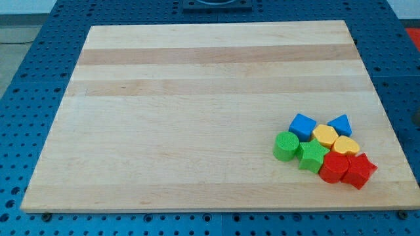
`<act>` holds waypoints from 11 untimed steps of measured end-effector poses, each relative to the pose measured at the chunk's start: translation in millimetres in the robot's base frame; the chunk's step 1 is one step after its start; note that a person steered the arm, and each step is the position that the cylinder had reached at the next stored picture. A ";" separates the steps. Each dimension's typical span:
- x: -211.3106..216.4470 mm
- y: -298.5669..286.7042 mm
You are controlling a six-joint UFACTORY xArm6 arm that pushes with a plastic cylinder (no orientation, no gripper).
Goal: Move both the red blocks to the left side of the board
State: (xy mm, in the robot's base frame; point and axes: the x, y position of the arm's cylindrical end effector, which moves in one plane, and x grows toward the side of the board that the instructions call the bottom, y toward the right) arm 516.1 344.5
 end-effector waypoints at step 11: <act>62.2 -351.6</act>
